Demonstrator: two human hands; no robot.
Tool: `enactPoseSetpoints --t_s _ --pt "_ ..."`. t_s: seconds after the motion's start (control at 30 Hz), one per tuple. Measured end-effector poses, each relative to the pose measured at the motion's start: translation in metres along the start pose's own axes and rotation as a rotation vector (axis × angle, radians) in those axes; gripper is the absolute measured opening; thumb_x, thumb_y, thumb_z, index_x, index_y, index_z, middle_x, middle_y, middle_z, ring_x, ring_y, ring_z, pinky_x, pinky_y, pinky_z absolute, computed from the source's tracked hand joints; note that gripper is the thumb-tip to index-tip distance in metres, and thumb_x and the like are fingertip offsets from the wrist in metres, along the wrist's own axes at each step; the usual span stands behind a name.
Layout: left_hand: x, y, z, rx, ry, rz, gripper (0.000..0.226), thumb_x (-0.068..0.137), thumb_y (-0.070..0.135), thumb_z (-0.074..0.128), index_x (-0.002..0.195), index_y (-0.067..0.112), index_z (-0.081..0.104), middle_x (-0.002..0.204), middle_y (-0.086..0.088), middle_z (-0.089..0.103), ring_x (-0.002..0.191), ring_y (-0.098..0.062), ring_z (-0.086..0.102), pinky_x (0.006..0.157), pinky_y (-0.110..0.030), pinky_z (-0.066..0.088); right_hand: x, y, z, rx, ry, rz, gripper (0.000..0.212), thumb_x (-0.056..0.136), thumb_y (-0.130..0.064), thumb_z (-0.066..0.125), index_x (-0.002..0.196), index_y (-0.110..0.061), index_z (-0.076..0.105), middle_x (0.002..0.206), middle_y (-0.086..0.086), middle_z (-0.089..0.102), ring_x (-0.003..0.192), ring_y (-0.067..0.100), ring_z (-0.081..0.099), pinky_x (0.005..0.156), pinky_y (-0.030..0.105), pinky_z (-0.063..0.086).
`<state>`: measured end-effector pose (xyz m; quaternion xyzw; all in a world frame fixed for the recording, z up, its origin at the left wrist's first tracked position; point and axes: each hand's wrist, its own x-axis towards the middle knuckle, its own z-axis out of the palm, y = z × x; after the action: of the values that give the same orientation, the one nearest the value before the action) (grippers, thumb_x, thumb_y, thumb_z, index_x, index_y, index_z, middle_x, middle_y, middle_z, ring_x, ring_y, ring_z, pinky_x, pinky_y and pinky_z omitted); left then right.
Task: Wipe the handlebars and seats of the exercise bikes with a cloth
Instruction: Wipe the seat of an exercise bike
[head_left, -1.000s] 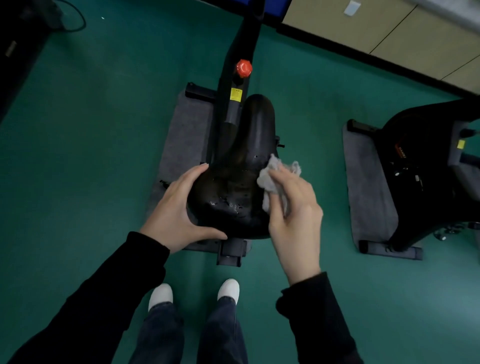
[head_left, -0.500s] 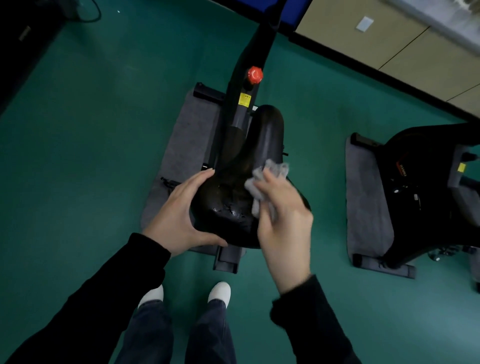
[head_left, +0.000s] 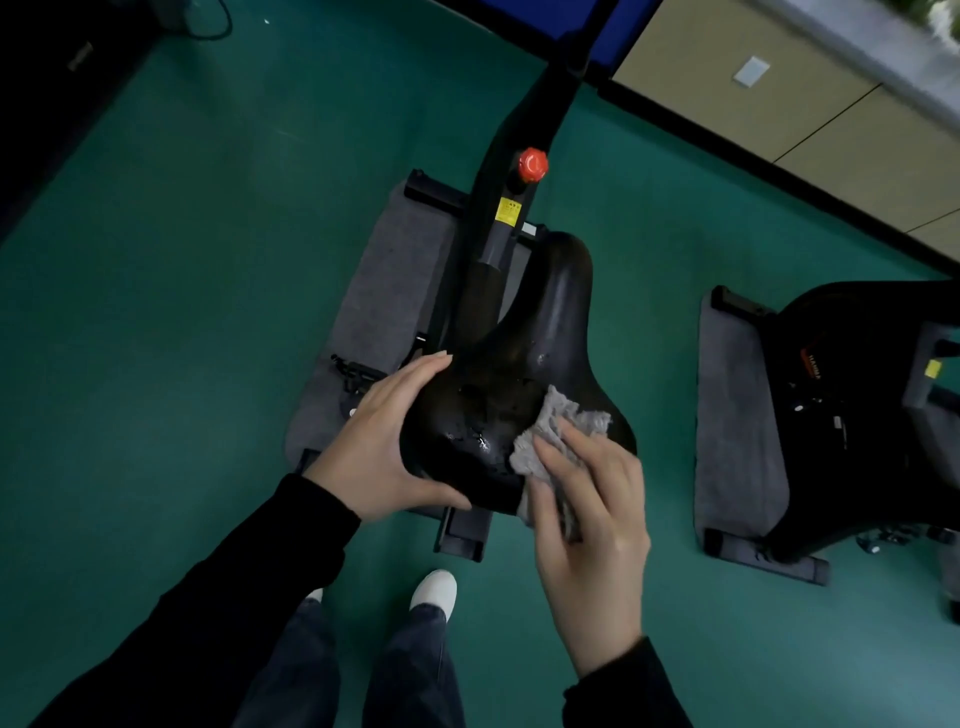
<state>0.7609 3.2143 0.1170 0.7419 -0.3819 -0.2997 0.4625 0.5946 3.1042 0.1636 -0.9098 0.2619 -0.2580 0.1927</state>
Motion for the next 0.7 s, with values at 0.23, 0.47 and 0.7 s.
enactPoseSetpoints --t_s 0.23,0.47,0.7 --pt "0.0 -0.001 -0.001 0.009 -0.003 -0.003 0.117 0.043 0.044 0.089 0.136 0.043 0.019 0.144 0.029 0.021 0.135 0.008 0.018 0.108 -0.005 0.012 0.013 -0.013 0.017 0.022 0.055 0.026 0.018 0.092 -0.011 0.059 0.106 -0.004 0.069 0.112 0.007 0.061 0.111 0.027 0.052 0.103 0.033 0.041" --pt "0.0 -0.001 0.001 -0.002 -0.012 -0.026 0.118 0.044 0.046 0.088 0.14 0.042 0.019 0.146 0.027 0.022 0.134 0.01 0.015 0.106 -0.005 0.01 0.056 0.015 0.003 -0.035 0.068 0.253 0.015 0.087 -0.002 0.067 0.101 0.0 0.071 0.106 0.014 0.067 0.106 0.031 0.06 0.098 0.021 0.039" --pt "0.0 -0.002 0.0 -0.019 -0.002 -0.024 0.118 0.044 0.045 0.089 0.139 0.041 0.02 0.148 0.021 0.026 0.137 0.003 0.019 0.112 -0.02 0.016 0.069 -0.016 0.024 -0.026 0.066 0.205 0.018 0.085 -0.001 0.069 0.103 -0.001 0.072 0.107 0.011 0.068 0.102 0.026 0.057 0.095 0.011 0.035"
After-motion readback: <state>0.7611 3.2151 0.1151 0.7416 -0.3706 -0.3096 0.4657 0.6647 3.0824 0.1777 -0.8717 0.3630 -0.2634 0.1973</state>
